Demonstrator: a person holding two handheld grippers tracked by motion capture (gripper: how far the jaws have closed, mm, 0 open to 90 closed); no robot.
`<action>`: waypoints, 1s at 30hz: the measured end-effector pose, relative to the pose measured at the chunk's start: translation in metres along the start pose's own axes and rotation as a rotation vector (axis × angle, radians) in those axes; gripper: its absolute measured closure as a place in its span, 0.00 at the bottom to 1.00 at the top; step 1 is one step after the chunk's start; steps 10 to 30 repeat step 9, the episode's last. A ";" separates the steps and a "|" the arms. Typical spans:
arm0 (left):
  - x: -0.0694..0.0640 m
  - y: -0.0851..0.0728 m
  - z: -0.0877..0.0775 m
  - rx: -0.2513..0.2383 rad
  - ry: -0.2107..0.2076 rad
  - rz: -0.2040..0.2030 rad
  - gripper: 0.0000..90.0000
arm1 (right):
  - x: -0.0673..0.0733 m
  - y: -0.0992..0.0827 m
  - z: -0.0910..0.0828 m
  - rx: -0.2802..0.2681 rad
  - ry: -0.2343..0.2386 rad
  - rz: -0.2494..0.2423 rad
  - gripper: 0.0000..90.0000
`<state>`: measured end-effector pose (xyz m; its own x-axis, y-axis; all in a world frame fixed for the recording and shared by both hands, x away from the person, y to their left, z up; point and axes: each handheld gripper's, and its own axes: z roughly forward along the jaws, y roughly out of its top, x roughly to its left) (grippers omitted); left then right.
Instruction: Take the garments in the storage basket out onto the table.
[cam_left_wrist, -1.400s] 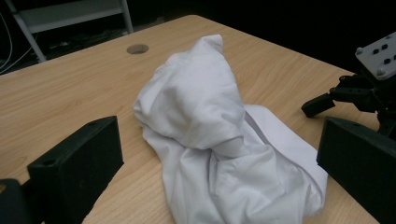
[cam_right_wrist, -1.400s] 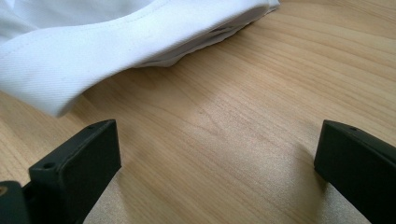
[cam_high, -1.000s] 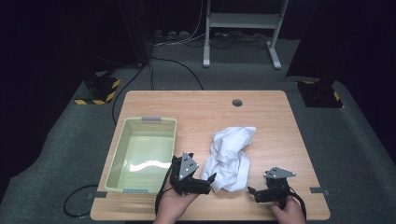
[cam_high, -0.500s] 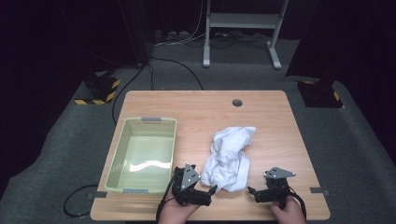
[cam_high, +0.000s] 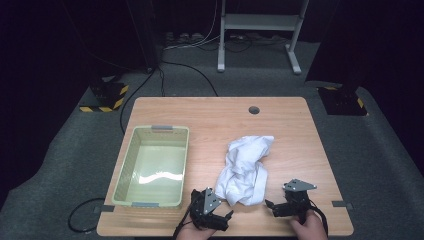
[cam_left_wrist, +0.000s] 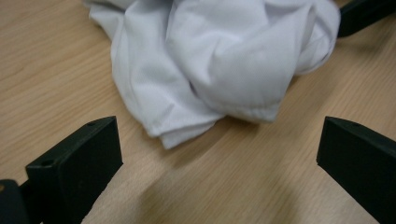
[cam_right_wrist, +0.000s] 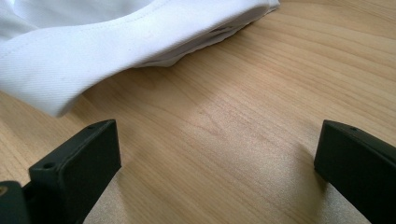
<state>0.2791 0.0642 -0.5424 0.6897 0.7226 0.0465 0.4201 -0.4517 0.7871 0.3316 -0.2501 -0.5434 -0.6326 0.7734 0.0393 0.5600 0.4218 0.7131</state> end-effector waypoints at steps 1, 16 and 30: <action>0.000 0.000 0.000 0.000 0.000 0.000 0.00 | 0.000 0.000 0.000 0.000 0.000 0.000 0.00; -0.004 -0.001 0.001 0.039 0.046 0.074 0.01 | 0.000 0.000 0.000 0.000 0.001 0.001 0.00; -0.004 -0.001 0.001 0.039 0.046 0.074 0.01 | 0.000 0.000 0.000 0.000 0.001 0.001 0.00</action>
